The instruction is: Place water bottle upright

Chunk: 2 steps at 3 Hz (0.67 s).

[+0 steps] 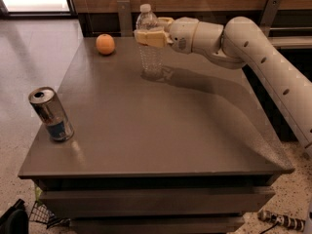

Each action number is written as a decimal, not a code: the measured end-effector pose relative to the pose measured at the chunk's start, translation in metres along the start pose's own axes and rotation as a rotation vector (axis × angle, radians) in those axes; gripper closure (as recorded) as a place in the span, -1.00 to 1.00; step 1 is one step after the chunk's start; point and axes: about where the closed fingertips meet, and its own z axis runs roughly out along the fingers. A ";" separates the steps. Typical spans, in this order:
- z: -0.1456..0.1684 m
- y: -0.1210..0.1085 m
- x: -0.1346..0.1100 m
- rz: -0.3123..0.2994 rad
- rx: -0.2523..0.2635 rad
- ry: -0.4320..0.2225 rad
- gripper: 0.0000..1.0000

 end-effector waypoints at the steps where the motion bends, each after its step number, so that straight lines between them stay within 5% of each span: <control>1: -0.002 0.000 0.009 0.012 0.046 0.007 1.00; 2: -0.003 -0.001 0.013 0.018 0.066 0.010 1.00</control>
Offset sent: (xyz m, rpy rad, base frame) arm 0.0022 -0.0118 -0.0179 0.0056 0.0265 -0.1015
